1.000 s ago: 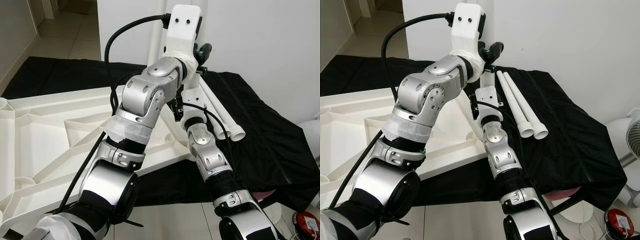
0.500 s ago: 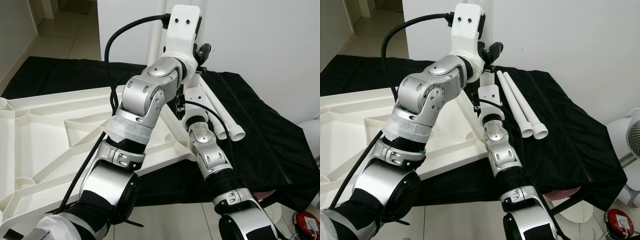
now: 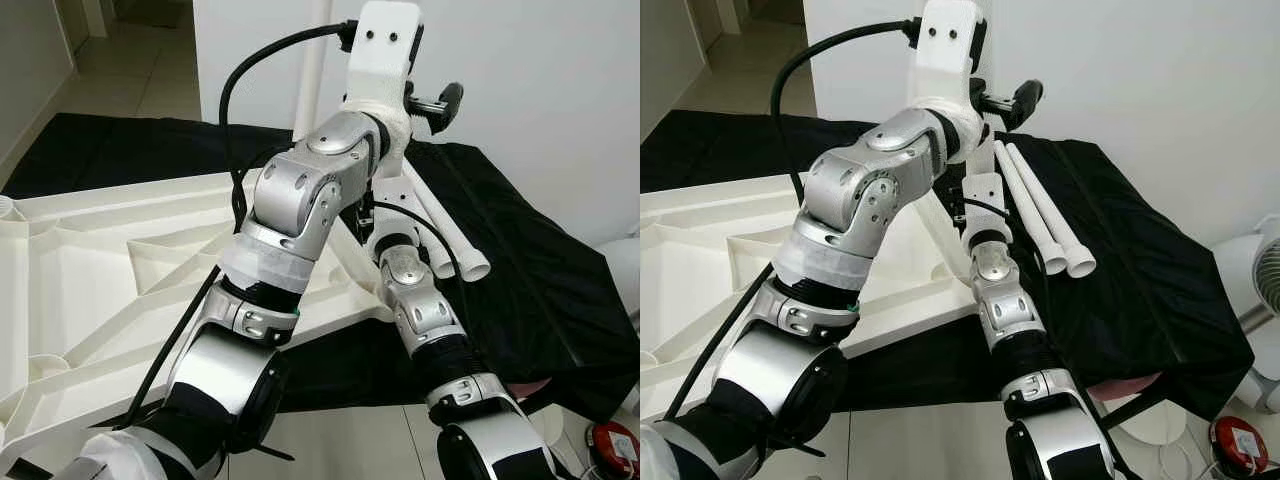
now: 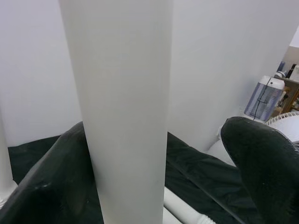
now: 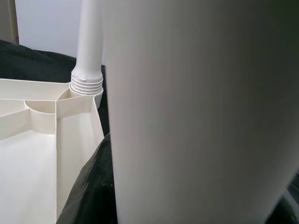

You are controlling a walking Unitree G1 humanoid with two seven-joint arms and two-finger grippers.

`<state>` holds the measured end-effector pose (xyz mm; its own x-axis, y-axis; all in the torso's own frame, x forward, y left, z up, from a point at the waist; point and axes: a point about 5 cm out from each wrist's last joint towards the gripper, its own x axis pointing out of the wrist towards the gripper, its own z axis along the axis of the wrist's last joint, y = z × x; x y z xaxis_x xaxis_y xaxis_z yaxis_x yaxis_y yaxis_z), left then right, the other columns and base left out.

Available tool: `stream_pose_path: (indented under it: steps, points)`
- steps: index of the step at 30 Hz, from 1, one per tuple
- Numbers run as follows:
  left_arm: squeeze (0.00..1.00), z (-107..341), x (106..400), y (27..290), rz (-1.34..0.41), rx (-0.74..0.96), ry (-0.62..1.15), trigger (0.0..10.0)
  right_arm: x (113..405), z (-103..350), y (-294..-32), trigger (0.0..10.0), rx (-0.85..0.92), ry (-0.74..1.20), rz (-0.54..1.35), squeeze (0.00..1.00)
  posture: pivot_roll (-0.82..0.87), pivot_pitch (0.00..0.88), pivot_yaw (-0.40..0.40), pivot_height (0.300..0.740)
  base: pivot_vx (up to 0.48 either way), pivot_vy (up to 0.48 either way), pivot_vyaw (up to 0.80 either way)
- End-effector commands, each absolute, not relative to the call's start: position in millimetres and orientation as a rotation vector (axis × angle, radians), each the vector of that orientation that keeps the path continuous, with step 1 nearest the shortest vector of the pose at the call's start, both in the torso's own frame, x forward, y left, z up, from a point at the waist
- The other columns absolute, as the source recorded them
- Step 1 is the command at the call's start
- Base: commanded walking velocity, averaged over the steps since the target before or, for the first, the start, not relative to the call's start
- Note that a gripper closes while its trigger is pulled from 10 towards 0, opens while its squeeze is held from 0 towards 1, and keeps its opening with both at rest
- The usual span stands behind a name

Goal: Building children table

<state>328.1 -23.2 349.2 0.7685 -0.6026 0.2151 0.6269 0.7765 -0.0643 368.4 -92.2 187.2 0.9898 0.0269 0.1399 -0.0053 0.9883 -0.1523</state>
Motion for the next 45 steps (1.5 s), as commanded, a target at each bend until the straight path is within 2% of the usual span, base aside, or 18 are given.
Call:
stream_pose_path:
  steps: [1,2,9,22,24,31,39,45]
  points:
    - [0.22,364.9,321.2,-26.9,-0.724,-0.144,-0.265,10.0,371.2,186.4,-98.3,10.0,-0.124,-0.122,-0.015,0.00,0.01,0.000,-0.106,0.740,0.000,0.000,0.00]
    - [0.00,367.2,322.7,-23.0,-0.709,-0.159,-0.277,10.0,371.6,186.5,-99.7,10.0,-0.100,-0.121,-0.020,0.00,0.01,0.000,-0.105,0.740,0.000,0.000,0.00]
    - [0.00,362.7,328.8,-7.7,-0.655,-0.202,-0.274,10.0,371.4,191.2,-108.5,10.0,0.014,-0.147,-0.031,0.00,0.00,0.000,-0.102,0.740,0.000,0.000,0.00]
    - [0.00,329.0,329.2,12.2,-0.657,-0.250,-0.220,10.0,365.2,187.6,-129.7,10.0,-0.005,-0.185,-0.031,0.00,0.01,0.000,-0.103,0.740,0.000,0.000,0.00]
    - [0.00,308.9,328.5,15.2,-0.629,-0.168,-0.205,10.0,361.3,184.7,-133.6,10.0,0.010,-0.190,0.008,0.00,0.01,0.000,-0.104,0.740,0.000,0.000,0.00]
    - [0.00,274.3,322.5,21.2,-0.633,-0.090,-0.178,10.0,352.3,179.8,-135.4,10.0,0.022,-0.215,0.082,0.00,0.00,0.000,-0.101,0.740,0.000,0.000,0.00]
    - [0.00,246.6,317.1,26.8,-0.628,0.020,-0.167,10.0,343.5,173.6,-134.1,10.0,0.029,-0.230,0.119,0.00,0.00,0.000,-0.100,0.740,0.000,0.000,0.00]
    - [0.00,231.4,307.3,31.1,-0.670,0.038,-0.192,10.0,336.3,169.9,-140.7,10.0,0.038,-0.249,0.137,0.00,0.00,0.000,-0.102,0.740,0.000,0.000,0.00]
